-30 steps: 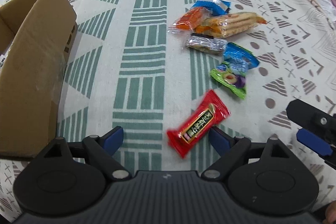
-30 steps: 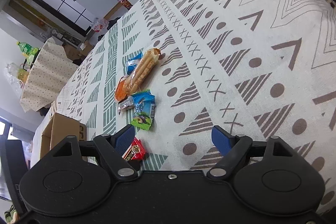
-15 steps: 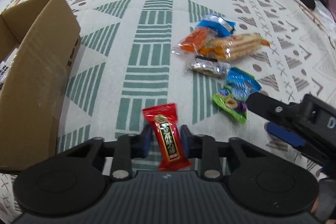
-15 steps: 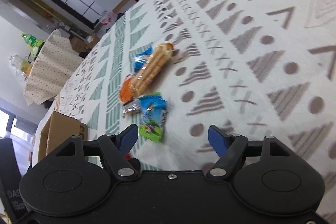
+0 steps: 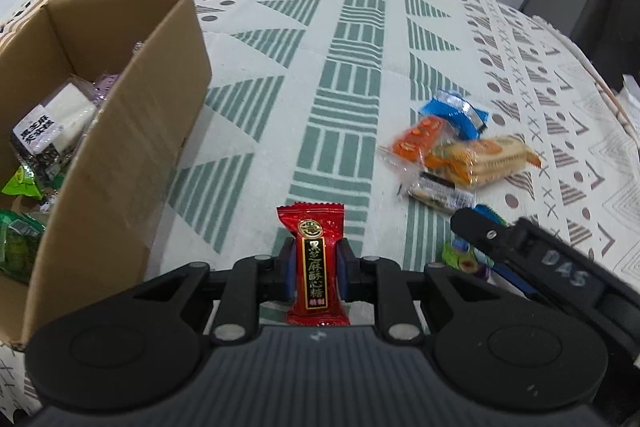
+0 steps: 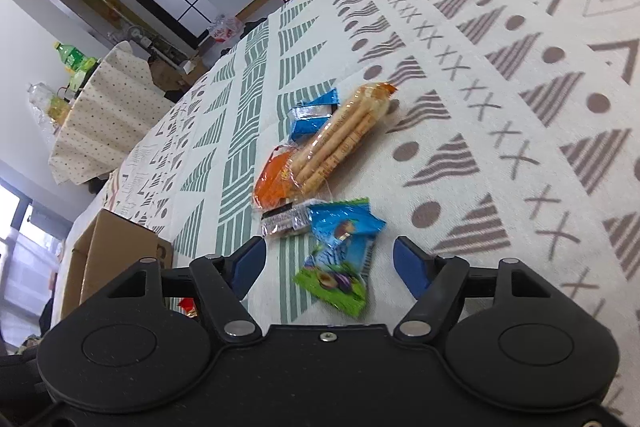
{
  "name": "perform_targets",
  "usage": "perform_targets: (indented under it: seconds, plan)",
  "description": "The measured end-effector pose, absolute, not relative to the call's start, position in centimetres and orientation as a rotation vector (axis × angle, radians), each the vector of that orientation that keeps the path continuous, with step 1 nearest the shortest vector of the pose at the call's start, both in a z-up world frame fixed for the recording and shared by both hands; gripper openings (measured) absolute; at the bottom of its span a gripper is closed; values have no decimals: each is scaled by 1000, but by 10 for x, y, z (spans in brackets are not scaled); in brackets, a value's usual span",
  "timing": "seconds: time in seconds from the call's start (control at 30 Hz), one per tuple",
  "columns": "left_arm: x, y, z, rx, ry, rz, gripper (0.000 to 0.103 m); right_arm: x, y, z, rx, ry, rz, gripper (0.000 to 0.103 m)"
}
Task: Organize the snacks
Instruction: 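Grasp the red candy with the left gripper while the right grasps the blue-green candy packet, then carry both candies over the box and open both grippers to drop them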
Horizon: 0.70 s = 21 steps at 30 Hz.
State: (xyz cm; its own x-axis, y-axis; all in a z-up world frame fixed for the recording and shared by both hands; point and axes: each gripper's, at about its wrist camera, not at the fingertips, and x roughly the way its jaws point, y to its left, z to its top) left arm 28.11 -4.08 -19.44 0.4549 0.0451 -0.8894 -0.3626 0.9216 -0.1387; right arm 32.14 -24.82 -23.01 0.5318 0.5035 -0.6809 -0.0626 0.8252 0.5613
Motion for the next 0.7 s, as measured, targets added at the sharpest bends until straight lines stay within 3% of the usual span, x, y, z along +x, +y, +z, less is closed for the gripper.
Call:
perform_targets:
  seconds: [0.07,0.13,0.7]
  plan:
    - [280,-39,-190,-342,1063,258,19,324,-241,-229,472,959,332,56]
    - [279,-36,-185,-353,1046,258,19,326,-236,-229,441,979,313,33]
    - [244,2,-127,-457,878,251,19,294,-219,-160,413,910,348,32]
